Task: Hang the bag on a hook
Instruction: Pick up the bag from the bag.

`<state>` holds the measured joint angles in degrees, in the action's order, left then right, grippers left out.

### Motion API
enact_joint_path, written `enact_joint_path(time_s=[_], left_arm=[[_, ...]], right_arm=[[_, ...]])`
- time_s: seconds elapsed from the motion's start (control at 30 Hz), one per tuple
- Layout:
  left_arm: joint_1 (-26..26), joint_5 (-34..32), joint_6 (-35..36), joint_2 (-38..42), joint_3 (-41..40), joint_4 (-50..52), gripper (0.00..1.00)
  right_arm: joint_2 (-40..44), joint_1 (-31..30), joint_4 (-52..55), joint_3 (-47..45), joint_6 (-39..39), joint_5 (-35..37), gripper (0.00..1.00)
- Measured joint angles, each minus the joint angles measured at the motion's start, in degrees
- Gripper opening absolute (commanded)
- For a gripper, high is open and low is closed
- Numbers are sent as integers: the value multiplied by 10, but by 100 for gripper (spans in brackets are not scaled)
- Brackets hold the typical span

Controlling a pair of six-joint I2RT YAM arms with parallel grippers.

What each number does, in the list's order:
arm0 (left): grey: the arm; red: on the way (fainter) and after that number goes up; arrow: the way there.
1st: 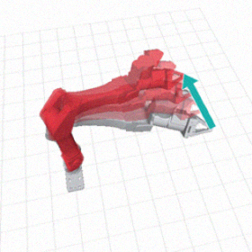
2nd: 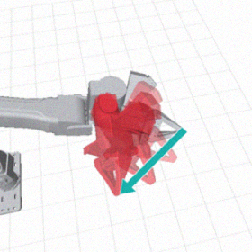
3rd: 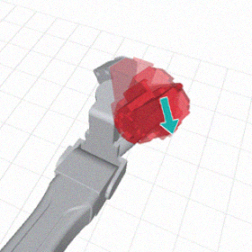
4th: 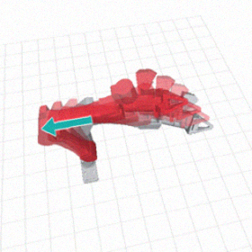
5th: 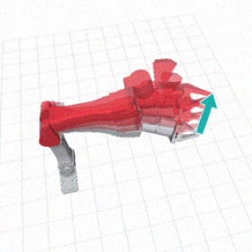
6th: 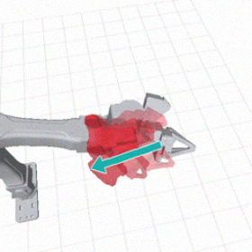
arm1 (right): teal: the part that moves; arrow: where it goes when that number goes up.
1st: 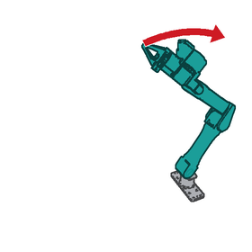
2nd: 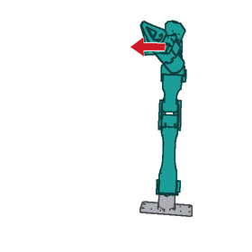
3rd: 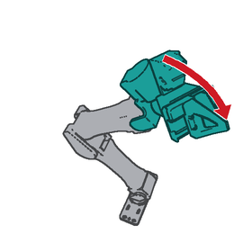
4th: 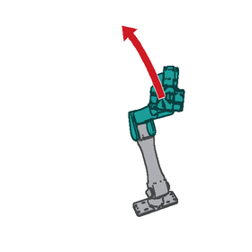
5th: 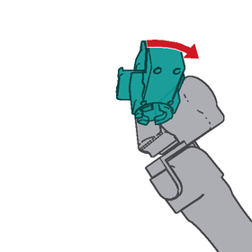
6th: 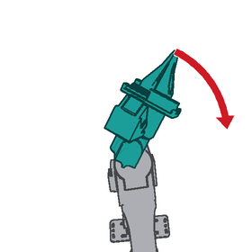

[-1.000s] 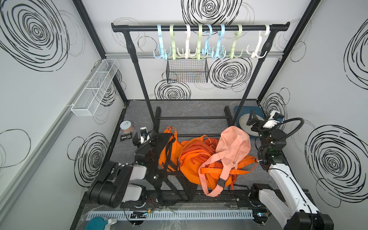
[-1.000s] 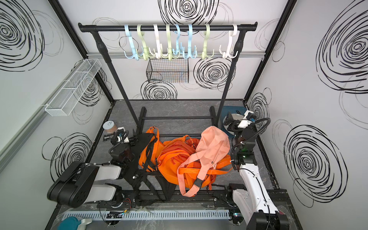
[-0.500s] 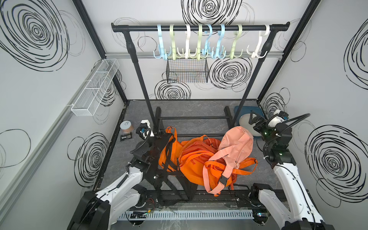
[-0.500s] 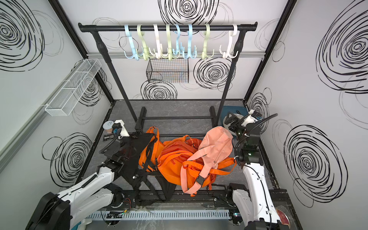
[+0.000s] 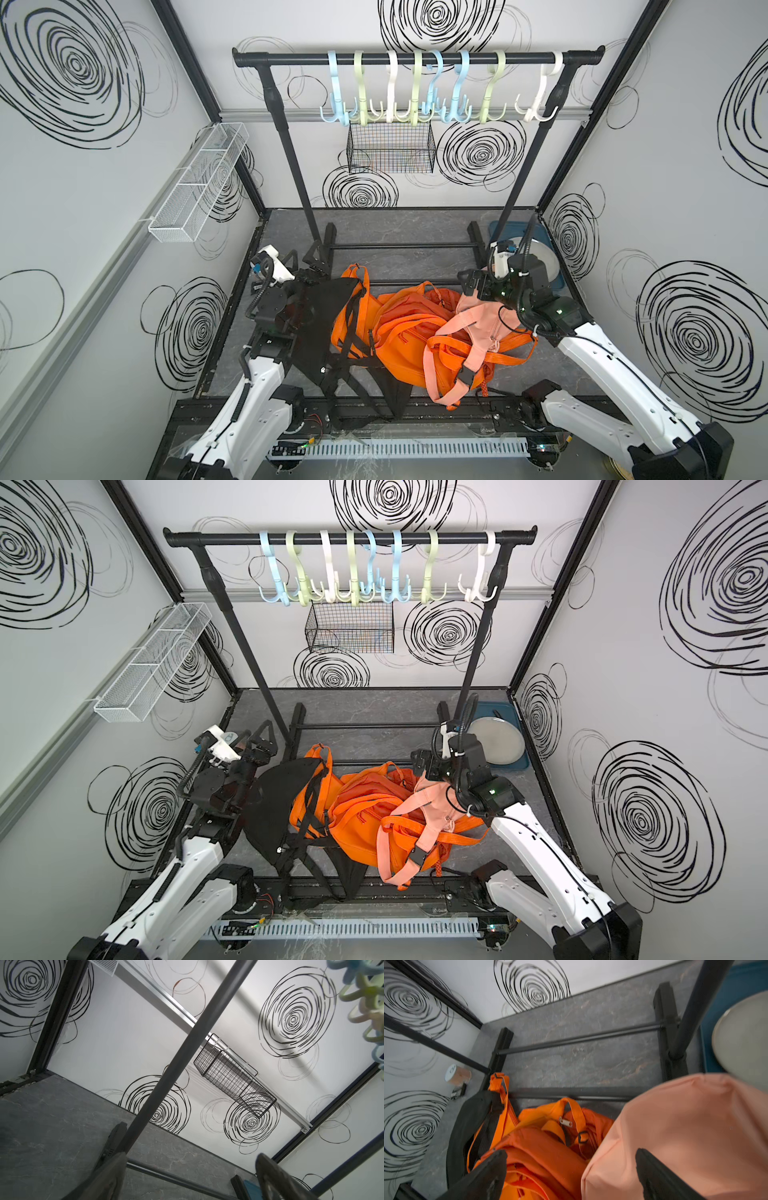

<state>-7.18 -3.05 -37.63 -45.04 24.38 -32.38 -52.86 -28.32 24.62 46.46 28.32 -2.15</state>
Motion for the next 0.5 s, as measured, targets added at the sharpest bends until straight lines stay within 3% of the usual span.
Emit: enact_joint_path(time_s=[0.13,0.27,0.4,0.5], left_arm=[[-56,-7,42,6,29,69,99],[-160,-51,120,8,66,124,99],[-239,-103,179,21,66,153,99],[-285,-137,223,25,73,178,99]], right_arm=[[7,-14,0,-57,34,-20,99],[3,-16,-16,-88,70,-44,99],[8,-24,-26,-94,104,-71,100],[27,-55,7,-73,107,-56,93]])
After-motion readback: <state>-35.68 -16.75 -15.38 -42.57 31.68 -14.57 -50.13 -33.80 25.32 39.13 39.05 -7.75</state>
